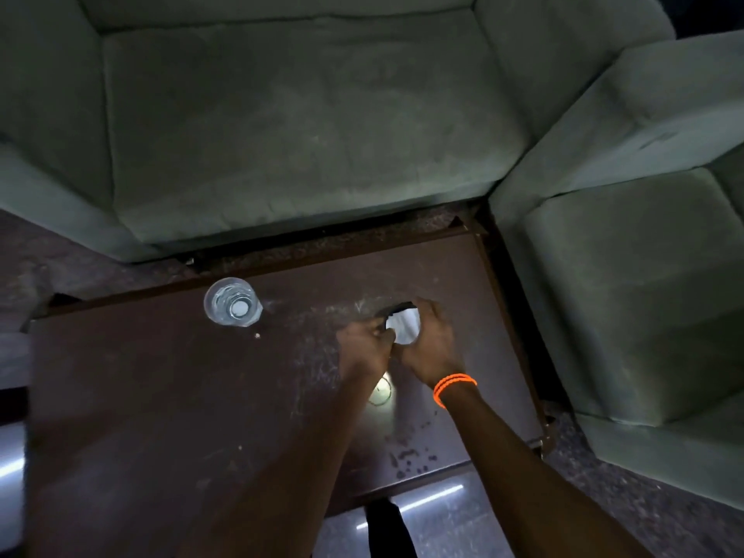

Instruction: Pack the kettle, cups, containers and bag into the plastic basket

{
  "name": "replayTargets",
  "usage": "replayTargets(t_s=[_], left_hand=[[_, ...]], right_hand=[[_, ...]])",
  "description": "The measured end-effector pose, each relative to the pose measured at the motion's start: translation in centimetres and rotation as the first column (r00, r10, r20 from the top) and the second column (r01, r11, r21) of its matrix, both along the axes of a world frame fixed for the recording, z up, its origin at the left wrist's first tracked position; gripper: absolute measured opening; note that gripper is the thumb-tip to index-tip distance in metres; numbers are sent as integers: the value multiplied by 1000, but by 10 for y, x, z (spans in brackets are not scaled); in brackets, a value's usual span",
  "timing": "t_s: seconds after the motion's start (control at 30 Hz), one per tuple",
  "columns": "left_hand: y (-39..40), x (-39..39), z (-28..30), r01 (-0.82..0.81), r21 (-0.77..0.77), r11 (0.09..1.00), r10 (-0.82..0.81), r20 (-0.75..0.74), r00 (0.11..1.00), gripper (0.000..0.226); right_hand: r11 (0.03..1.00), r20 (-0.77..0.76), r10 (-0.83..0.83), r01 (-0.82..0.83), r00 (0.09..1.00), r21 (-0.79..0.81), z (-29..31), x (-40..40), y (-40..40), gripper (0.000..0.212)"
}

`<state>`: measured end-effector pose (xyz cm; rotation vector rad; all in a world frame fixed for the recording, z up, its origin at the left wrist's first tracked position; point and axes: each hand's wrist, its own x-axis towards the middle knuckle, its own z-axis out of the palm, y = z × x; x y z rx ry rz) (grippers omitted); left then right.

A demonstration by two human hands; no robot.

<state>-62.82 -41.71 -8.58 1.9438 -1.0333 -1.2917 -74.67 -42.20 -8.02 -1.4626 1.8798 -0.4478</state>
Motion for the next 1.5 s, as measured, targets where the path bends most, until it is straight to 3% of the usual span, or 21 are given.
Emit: replayTargets(t_s=[0.1,0.27,0.4,0.7,1.0,1.07,1.17,1.3,1.5], left_hand=[[-20,24,7,-57,24,998,56,57,997,11],[-57,71,11,-122,14,992,119,151,981,13],[-75,93,6,-151,13,988,148,153,977,13],[-80,92,3,-159,76,984,158,24,987,26],[-75,87,-3,-166,44,985,162,76,984,20],[-73,88,-2,-151,17,988,149,85,985,20],[-74,91,3,-116,-154,981,142,170,975,19],[-88,102,23,81,-329,941,38,340,940,40],[-113,137,90,308,-461,832,99,671,735,60]], right_hand=[[995,-49,98,-99,994,-9,3,24,-25,88],[982,-65,177,-180,982,-49,1,70,-69,80],[978,-30,208,-209,978,-23,-4,94,-90,88],[976,-89,215,-216,972,-2,-11,92,-97,80],[979,-65,203,-202,977,20,-15,85,-93,89],[978,-120,207,-207,971,12,-13,86,-93,88],[976,-255,196,-213,947,-41,-4,86,-96,89],[934,-360,204,-291,910,-206,21,92,-107,83],[809,-454,218,-420,864,-410,96,122,-142,71]])
